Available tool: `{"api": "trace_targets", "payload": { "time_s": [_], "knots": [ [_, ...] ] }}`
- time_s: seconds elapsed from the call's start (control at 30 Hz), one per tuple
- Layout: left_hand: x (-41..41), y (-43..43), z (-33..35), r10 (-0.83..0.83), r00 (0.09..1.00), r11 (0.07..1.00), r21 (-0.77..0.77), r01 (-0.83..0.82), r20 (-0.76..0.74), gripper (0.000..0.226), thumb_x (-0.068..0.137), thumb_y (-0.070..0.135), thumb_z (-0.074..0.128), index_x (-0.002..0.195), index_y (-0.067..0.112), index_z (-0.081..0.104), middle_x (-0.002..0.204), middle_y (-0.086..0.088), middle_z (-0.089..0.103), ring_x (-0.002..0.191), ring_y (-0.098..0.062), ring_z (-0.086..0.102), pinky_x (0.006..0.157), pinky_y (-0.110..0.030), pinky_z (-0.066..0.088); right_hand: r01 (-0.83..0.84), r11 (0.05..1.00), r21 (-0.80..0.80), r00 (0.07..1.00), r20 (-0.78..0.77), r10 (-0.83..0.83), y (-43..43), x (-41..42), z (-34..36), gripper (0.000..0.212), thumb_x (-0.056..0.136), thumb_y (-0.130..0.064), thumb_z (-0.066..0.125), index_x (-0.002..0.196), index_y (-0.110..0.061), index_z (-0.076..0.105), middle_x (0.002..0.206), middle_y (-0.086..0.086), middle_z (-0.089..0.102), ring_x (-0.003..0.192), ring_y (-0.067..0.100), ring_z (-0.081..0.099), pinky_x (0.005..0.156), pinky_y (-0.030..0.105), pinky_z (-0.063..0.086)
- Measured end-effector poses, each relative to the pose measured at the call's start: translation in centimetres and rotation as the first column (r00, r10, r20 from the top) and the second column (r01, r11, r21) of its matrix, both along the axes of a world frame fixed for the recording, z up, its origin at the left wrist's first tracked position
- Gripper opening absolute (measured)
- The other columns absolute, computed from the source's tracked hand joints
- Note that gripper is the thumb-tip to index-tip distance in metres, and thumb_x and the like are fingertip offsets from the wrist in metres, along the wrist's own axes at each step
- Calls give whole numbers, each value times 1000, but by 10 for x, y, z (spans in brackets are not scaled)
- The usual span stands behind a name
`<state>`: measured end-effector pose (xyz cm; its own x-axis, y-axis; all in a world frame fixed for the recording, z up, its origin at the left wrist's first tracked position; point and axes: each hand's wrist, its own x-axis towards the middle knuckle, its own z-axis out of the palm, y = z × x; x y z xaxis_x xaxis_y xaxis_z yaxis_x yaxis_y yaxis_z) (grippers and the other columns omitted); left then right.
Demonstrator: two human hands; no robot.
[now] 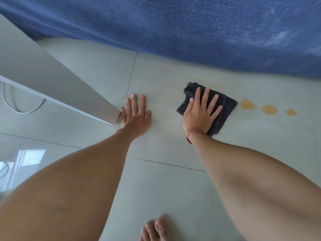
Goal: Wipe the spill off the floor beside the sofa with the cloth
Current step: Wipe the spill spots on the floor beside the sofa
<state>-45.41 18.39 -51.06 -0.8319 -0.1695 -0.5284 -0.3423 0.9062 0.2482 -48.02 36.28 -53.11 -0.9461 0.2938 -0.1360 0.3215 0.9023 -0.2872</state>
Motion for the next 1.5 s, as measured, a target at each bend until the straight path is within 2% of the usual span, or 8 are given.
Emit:
{"api": "trace_targets", "payload": {
  "time_s": [0.17, 0.37, 0.67, 0.9, 1.0, 1.17, 1.33, 1.5],
  "knots": [
    [-2, 1, 1, -1, 1000, 1000, -4, 2, 21, 61, 101, 38, 19, 152, 32, -15, 159, 0, -27, 147, -20, -25, 118, -41, -15, -233, 973, -2, 968, -93, 232, -47, 15, 0, 47, 98, -38, 32, 143, -27, 39, 153, -2, 37, 144, 34, 27, 115, 58, 15],
    [-1, 1, 6, 4, 999, 1000, 12, -4, 37, 61, 101, 37, 19, 152, 32, -16, 159, 1, -28, 147, -19, -26, 119, -40, -15, -692, 716, 86, 712, -81, 698, 27, 43, -3, 44, 98, -37, 34, 140, -29, 45, 149, -7, 43, 141, 26, 36, 116, 45, 18],
    [-1, -1, 2, -6, 1000, 1000, 11, 6, 25, 62, 101, 35, 18, 152, 30, -16, 159, 0, -28, 147, -20, -26, 118, -41, -15, -177, 984, 24, 983, -47, 178, -21, 16, -2, 48, 99, -40, 29, 146, -31, 33, 157, -5, 28, 147, 30, 17, 117, 55, 4],
    [-2, -2, 4, -13, 999, 1000, 24, 12, 45, 65, 99, 27, 20, 151, 31, -18, 158, -1, -29, 146, -21, -27, 118, -42, -16, -626, 778, 41, 777, -50, 628, -29, 49, 0, 46, 99, -37, 32, 142, -29, 41, 152, -4, 40, 143, 29, 30, 117, 49, 13],
    [-1, -1, 4, 4, 1000, 1000, 25, -4, 18, 63, 100, 31, 20, 152, 32, -15, 159, 1, -26, 147, -20, -25, 118, -40, -14, -656, 753, 49, 752, -40, 658, 12, 51, 0, 46, 99, -37, 29, 142, -28, 42, 151, -7, 40, 143, 25, 32, 117, 42, 13],
    [2, 4, 2, 27, 999, 1000, -9, -27, -35, 60, 101, 35, 19, 153, 31, -11, 161, 0, -20, 149, -20, -19, 120, -41, -11, -227, 973, 39, 973, 49, 225, 93, 57, 5, 52, 98, -44, 18, 146, -31, 32, 158, -7, 26, 147, 23, 19, 119, 45, 9],
    [-5, 32, 7, 38, 967, 999, 33, -31, -253, 63, 99, 25, 26, 155, 29, -3, 163, -5, -10, 151, -24, -9, 120, -44, -6, 37, 999, -13, 998, 59, -36, 118, 16, 9, 48, 102, -37, 24, 150, -30, 21, 161, -7, 12, 149, 25, 2, 120, 50, -1],
    [-40, 78, -3, -33, 987, 999, 32, 38, -155, 59, 101, 32, 21, 154, 30, -6, 162, -3, -18, 149, -23, -18, 119, -43, -11, 47, 999, -4, 999, 9, -47, 74, -30, 3, 48, 101, -39, 24, 149, -32, 22, 161, -10, 14, 149, 29, 1, 117, 56, -2]
  ]
}}
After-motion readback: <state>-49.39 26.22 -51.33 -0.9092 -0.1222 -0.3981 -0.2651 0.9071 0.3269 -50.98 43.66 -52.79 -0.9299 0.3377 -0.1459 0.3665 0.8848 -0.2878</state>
